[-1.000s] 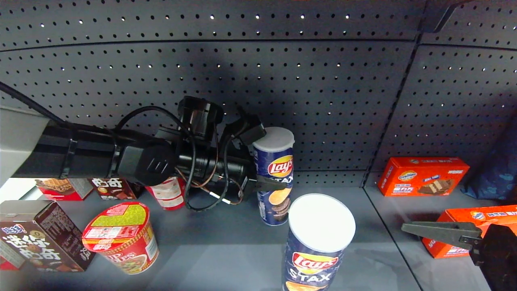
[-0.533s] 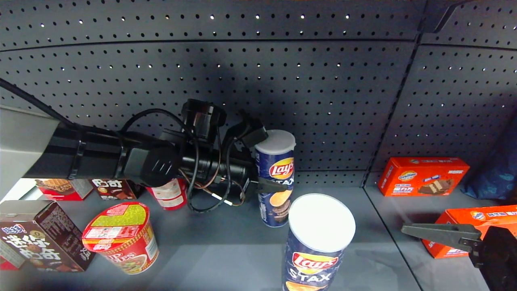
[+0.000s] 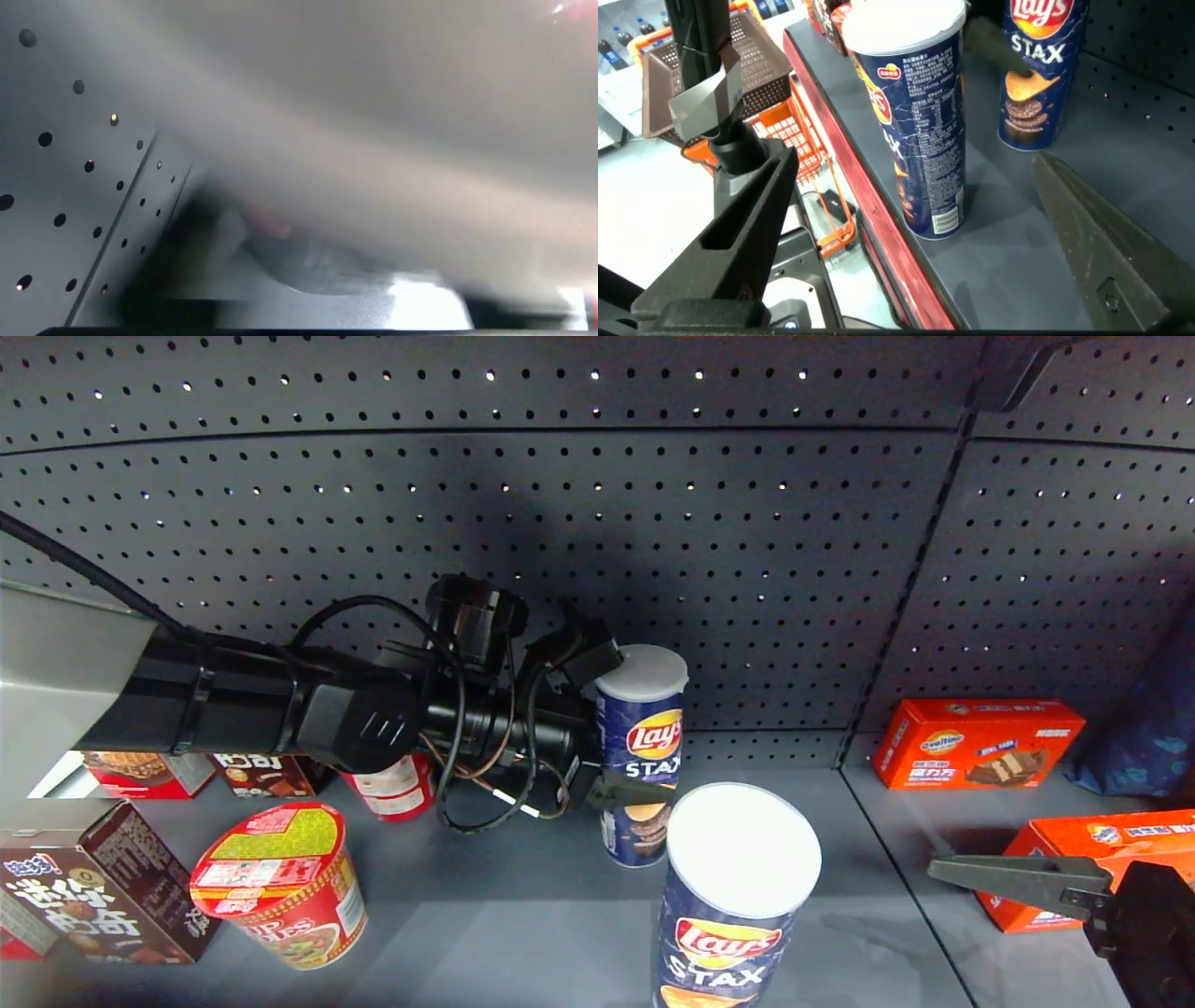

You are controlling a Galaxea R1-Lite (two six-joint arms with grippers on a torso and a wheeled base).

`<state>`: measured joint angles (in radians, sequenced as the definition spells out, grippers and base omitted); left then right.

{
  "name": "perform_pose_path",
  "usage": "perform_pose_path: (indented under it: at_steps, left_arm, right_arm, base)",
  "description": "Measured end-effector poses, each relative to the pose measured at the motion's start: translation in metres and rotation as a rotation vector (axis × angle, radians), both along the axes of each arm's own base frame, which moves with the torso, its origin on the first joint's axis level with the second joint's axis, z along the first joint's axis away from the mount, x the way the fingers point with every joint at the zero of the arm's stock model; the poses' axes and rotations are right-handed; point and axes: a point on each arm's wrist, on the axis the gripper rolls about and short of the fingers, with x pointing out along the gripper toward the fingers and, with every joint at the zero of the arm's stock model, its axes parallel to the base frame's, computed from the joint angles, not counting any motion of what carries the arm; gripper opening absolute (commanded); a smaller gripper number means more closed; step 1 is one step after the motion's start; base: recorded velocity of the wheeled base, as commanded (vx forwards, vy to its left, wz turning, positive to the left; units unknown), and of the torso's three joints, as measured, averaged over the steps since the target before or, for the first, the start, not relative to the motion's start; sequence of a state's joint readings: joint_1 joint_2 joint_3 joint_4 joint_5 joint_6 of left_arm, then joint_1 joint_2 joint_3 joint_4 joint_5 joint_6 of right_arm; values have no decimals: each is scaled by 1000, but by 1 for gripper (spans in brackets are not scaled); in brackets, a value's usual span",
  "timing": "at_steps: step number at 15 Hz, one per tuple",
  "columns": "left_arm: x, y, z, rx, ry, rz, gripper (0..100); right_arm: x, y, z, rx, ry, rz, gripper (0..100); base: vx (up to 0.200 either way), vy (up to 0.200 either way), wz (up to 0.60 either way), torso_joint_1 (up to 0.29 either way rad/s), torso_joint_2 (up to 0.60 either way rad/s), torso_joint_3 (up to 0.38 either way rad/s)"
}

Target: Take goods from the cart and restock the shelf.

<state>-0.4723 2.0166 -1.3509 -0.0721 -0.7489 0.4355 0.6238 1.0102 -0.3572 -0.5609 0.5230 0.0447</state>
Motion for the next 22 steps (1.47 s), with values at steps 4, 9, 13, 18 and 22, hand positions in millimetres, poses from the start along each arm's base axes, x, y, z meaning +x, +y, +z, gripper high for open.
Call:
perform_pose_path:
  at_steps: [4,9,13,18,22]
  left_arm:
    - [0,0,0,1,1,1,100]
    - [-8,7,3,4,1,5,100]
    - [-25,21,14,0,-6,18,100]
    - [-49,52,26,-3,-13,71,100]
    - [-64,78,44,-22,-57,136,100]
  right_arm:
    - [0,0,0,0,1,-1,100]
    - [1,-1,-5,-6,26,-10,100]
    - [0,-4,-14,11,80,-20,100]
    - [0,-9,-24,-3,110,-40,100]
    - [5,-7,-9,21,68,-66,100]
  base:
    - [0,0,0,0,0,0]
    - [0,0,0,0,0,0]
    - [0,0,0,0,0,0]
    - [0,0,0,0,0,0]
    - [0,0,0,0,0,0]
